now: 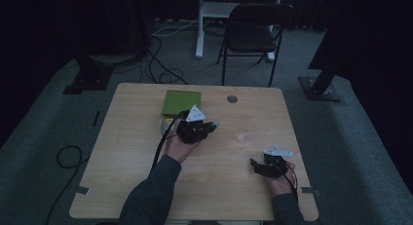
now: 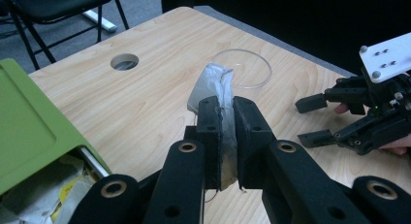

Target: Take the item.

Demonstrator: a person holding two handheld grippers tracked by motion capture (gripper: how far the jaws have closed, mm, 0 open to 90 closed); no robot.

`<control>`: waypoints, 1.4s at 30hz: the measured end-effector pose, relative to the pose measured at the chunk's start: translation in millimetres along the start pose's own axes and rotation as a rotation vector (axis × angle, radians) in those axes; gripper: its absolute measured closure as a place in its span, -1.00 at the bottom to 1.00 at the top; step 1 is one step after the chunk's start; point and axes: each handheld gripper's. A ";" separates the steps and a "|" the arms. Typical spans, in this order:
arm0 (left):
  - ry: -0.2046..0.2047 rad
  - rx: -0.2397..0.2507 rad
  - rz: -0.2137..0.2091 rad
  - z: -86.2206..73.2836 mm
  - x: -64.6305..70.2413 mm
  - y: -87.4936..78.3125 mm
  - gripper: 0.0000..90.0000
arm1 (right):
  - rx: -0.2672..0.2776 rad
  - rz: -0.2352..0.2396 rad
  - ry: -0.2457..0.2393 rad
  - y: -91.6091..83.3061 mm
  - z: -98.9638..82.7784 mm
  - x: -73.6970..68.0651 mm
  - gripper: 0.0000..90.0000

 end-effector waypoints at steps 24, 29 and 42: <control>0.006 0.000 -0.007 17.6 -2.2 9.1 0.85 | 0.001 0.000 -0.001 0.4 0.2 -0.2 -0.27; 0.014 0.001 -0.010 23.8 -1.4 11.1 0.85 | 0.003 0.000 -0.005 0.5 0.3 -0.4 -0.27; 0.031 -0.006 -0.015 36.7 1.8 20.2 0.85 | 0.003 0.000 -0.003 0.6 0.3 -0.5 -0.27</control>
Point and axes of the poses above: each handheld gripper's, and its own axes: y roughly forward along the jaws, z roughly out of its top, x roughly to its right, and after that the axes turned 9 degrees about -x, right-handed
